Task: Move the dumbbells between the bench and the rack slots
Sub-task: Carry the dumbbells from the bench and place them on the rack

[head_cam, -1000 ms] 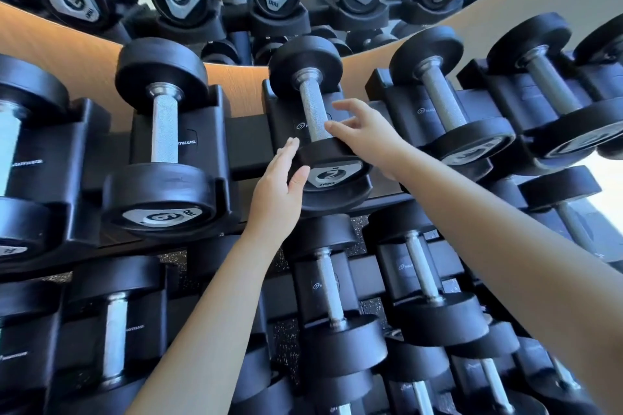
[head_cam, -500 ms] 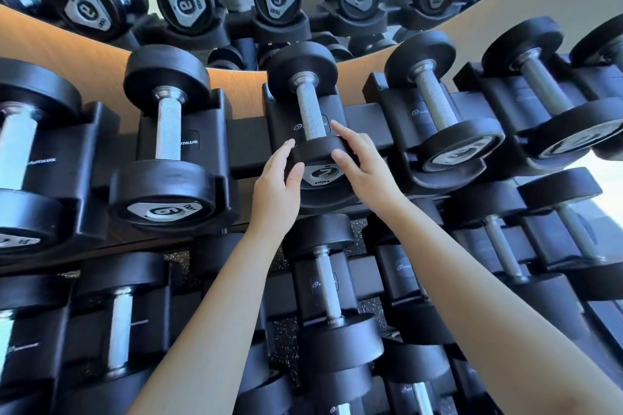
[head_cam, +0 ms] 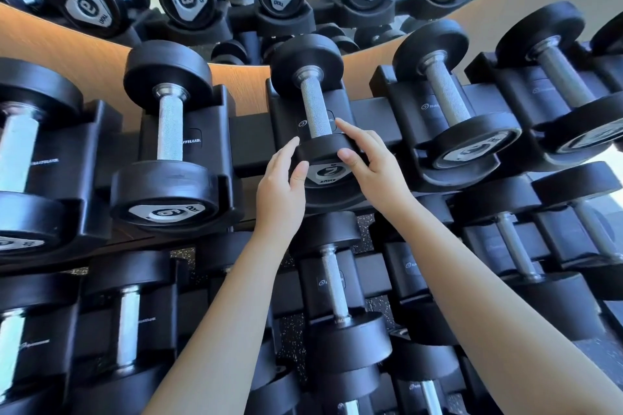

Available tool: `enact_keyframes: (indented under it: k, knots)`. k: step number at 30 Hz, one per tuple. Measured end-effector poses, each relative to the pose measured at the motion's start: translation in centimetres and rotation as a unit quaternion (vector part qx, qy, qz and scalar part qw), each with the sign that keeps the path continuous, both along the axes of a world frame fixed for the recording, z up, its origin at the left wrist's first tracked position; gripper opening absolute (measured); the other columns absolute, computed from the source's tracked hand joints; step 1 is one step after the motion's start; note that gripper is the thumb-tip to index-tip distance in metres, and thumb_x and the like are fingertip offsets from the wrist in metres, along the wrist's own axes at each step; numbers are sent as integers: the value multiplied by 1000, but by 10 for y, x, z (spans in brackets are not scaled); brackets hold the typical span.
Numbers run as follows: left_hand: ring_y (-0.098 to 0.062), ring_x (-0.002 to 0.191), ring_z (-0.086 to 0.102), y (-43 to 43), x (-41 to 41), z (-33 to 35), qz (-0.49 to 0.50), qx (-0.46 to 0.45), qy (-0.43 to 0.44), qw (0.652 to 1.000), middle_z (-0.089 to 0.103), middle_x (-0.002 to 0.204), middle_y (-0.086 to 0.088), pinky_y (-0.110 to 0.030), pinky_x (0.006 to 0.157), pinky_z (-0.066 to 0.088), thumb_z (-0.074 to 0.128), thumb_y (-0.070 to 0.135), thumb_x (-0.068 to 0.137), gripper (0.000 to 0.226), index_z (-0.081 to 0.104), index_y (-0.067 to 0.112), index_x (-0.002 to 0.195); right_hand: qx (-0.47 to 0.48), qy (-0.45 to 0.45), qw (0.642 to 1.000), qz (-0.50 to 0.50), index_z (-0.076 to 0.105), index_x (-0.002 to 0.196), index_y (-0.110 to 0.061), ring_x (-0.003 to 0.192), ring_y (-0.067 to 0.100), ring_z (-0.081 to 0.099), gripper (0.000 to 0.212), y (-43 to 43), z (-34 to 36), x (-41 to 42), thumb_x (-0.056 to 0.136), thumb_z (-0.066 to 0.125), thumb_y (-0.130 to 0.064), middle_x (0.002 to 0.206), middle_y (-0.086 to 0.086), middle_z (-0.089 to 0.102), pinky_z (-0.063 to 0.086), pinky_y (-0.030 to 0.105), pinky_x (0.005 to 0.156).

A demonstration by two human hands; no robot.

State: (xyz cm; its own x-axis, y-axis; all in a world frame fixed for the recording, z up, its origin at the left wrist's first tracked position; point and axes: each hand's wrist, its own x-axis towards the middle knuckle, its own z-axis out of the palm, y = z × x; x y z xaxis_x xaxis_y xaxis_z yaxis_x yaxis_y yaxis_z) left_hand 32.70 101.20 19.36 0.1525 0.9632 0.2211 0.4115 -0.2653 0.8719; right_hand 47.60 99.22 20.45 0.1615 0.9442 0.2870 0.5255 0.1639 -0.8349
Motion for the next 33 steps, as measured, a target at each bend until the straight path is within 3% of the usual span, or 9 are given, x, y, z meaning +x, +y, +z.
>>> enact_keyframes:
  k: [2, 4, 10, 12, 16, 21, 25, 33]
  knots:
    - [-2, 123, 35, -1, 2, -1, 2, 13, 13, 1000, 41, 140, 3, 6, 88, 19, 43, 17, 97, 40, 40, 20, 136, -5, 10, 1000, 4, 44, 136, -20, 104, 5, 47, 42, 0, -1, 0, 94, 51, -16, 107, -3, 50, 28, 0, 88]
    - [4, 120, 31, -1, 3, -1, -1, 20, 19, 1000, 38, 143, 3, 8, 88, 15, 42, 16, 97, 41, 37, 19, 138, -7, 15, 1000, 5, 42, 137, -19, 108, 5, 45, 43, -2, 0, 0, 95, 50, -16, 110, -7, 48, 26, -2, 89]
    - [-8, 133, 27, -6, 1, 3, -8, 46, 61, 997, 34, 147, -1, 3, 96, 12, 42, 18, 97, 44, 34, 14, 140, -9, 8, 1000, -17, 40, 138, -17, 114, 3, 40, 45, -8, 1, -2, 94, 51, -17, 120, -5, 45, 25, -6, 82]
    - [-10, 134, 26, -11, -1, 6, -11, 64, 89, 994, 33, 147, -2, -7, 103, 14, 43, 19, 97, 44, 34, 13, 140, -8, -9, 999, -35, 41, 138, -18, 117, 8, 42, 46, -12, 0, -2, 94, 53, -19, 126, 0, 47, 30, 3, 89]
    - [-21, 135, 29, -31, -4, 9, -5, 91, 141, 986, 34, 146, -8, -29, 108, 20, 45, 22, 95, 45, 37, 10, 138, 7, -99, 993, -65, 46, 135, -14, 127, 25, 41, 45, -30, -3, -3, 92, 54, -23, 133, 14, 48, 38, 41, 102]
    - [-31, 132, 34, -69, -3, 7, -12, 120, 225, 967, 38, 143, -13, -53, 104, 31, 38, 32, 91, 51, 40, 7, 136, 23, -260, 959, -111, 55, 126, -10, 117, 38, 51, 46, -63, -4, -6, 83, 53, -26, 127, 19, 55, 33, 66, 95]
    - [-33, 123, 45, -99, -1, 5, -9, 143, 259, 955, 48, 135, -17, -50, 98, 39, 36, 30, 89, 50, 48, 2, 129, 26, -317, 944, -92, 56, 124, -10, 116, 39, 52, 45, -89, -9, -5, 84, 47, -28, 124, 18, 57, 34, 67, 92]
    - [-32, 118, 51, -150, 3, -7, -7, 150, 296, 943, 54, 129, -15, -47, 94, 40, 38, 29, 88, 47, 54, 3, 123, 38, -343, 934, -90, 58, 121, -8, 112, 41, 56, 45, -135, -18, 2, 77, 62, -17, 122, 21, 59, 41, 65, 86]
